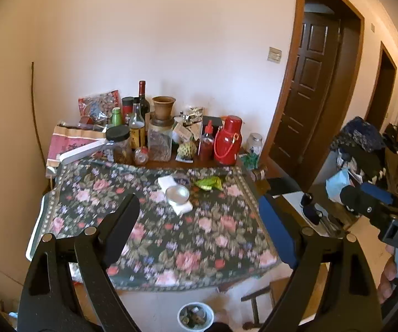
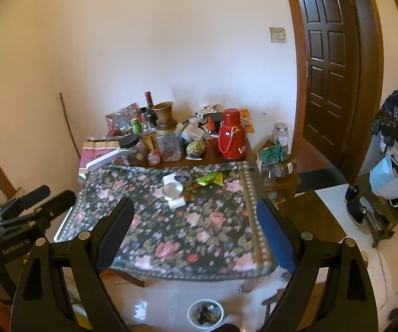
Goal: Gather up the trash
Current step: 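Reach the left tool to the silver tin lid while the right tool reaches the green wrapper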
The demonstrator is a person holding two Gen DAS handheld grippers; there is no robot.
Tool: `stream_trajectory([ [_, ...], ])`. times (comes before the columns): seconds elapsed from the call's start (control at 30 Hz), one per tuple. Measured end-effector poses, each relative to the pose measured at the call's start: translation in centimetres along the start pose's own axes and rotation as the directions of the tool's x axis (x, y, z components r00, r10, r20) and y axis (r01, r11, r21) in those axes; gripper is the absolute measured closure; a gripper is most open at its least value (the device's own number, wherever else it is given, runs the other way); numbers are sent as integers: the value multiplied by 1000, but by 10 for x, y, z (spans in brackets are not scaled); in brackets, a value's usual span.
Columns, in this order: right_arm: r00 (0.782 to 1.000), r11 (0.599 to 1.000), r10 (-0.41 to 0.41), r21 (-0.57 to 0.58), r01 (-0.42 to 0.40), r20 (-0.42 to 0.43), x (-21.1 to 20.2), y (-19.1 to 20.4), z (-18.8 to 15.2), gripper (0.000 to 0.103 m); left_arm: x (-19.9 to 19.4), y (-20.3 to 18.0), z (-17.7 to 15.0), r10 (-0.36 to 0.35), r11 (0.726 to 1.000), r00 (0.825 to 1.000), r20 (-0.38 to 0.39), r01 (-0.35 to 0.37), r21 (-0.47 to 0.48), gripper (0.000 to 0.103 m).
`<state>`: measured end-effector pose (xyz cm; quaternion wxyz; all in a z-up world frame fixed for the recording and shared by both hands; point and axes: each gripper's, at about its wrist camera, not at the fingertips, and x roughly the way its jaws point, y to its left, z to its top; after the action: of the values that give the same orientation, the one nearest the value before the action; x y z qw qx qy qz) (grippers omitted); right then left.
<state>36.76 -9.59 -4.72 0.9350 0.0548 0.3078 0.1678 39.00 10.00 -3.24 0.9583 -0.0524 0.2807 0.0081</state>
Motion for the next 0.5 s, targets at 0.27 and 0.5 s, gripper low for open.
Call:
stream_trajectory([
  [0.27,998,999,42,1,-42,-40,48,-43,45,15,59,-16,31,66,996,998,-20,-67,-55,15],
  [0.5,990,996,86,-11,-88,-107,96,-60,61,15,101,-12,39,123,986,989,-80,-131,-104,15],
])
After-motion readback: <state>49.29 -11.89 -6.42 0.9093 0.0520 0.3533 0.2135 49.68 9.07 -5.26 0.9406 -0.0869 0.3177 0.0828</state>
